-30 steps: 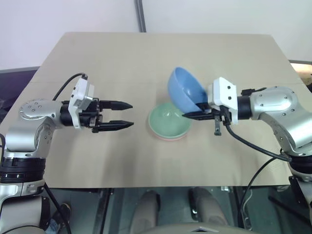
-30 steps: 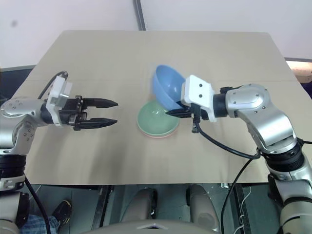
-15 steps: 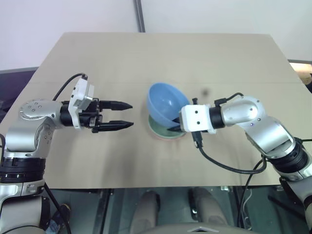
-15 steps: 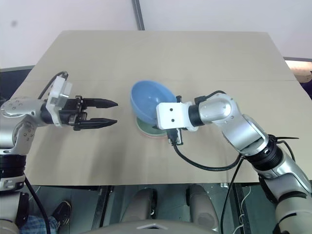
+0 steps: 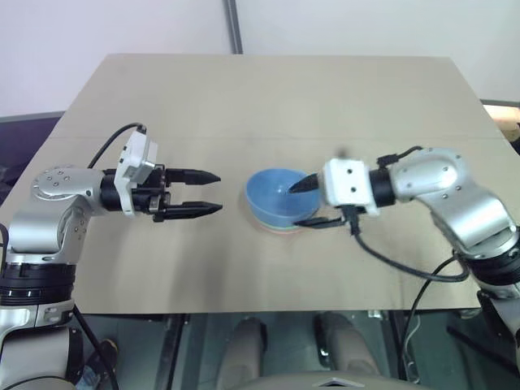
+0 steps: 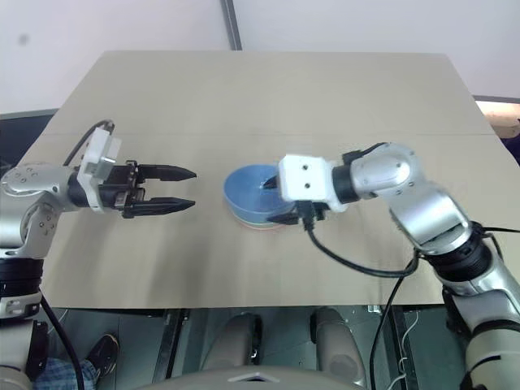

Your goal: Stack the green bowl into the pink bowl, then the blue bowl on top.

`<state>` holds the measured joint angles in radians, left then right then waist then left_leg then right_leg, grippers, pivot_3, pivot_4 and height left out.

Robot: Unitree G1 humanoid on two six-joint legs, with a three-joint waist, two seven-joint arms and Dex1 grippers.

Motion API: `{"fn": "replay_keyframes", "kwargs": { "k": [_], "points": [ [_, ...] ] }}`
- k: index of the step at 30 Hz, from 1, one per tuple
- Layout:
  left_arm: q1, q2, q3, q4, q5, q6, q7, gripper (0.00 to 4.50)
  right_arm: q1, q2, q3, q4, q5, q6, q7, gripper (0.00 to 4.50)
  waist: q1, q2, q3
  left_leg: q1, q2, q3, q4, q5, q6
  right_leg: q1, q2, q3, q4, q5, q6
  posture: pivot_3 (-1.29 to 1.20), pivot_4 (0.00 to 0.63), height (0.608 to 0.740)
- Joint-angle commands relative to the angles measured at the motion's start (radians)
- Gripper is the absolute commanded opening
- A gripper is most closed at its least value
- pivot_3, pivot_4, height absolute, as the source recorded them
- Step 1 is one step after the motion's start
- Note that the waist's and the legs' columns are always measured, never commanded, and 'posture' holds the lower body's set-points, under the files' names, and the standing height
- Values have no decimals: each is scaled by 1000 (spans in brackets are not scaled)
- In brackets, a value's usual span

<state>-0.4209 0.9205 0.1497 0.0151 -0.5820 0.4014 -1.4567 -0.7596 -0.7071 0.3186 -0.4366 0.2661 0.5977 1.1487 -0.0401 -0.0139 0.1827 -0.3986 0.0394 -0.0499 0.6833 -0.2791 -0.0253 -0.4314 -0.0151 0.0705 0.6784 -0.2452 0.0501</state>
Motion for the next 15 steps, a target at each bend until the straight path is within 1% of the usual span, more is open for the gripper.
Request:
{"fn": "replay_keyframes", "kwargs": {
  "k": [1, 5, 8, 11, 13, 15],
  "points": [
    [24, 25, 49, -45, -23, 17, 20, 3121, 34, -69, -167, 45, 85, 34, 24, 2970, 1, 0, 0, 0, 0, 0, 0, 0, 0, 0, 0, 0, 0, 0, 0, 0, 150, 740],
    [60, 28, 71, -71, -20, 21, 53, 3121, 119, -125, -304, 130, 157, 40, 27, 2970, 1, 0, 0, 0, 0, 0, 0, 0, 0, 0, 0, 0, -1, 0, 0, 0, 150, 740],
    [66, 11, 105, -67, -7, 15, 131, 3121, 208, -152, -388, 189, 183, 9, 39, 2970, 1, 0, 0, 0, 0, 0, 0, 0, 0, 0, 0, 0, 0, 0, 0, 0, 150, 740],
    [83, 7, 162, -81, -49, 72, 200, 3121, 323, -162, -514, 231, 271, 37, 55, 2970, 1, 0, 0, 0, 0, 0, 0, 0, 0, 0, 0, 0, 0, 0, 0, 0, 150, 740],
    [103, 9, 204, -105, -89, 118, 226, 3121, 381, -157, -575, 273, 280, -11, 53, 2970, -1, 0, 0, 0, 0, 1, 0, 0, 0, 0, 0, 1, 0, 0, 0, 0, 150, 740],
    [135, 9, 237, -133, -114, 153, 253, 3121, 430, -163, -609, 318, 272, -74, 72, 2970, -2, 0, 0, 0, 0, 1, 0, 0, 0, 0, 0, 1, 0, 0, 0, 0, 150, 740]
  ]
}}
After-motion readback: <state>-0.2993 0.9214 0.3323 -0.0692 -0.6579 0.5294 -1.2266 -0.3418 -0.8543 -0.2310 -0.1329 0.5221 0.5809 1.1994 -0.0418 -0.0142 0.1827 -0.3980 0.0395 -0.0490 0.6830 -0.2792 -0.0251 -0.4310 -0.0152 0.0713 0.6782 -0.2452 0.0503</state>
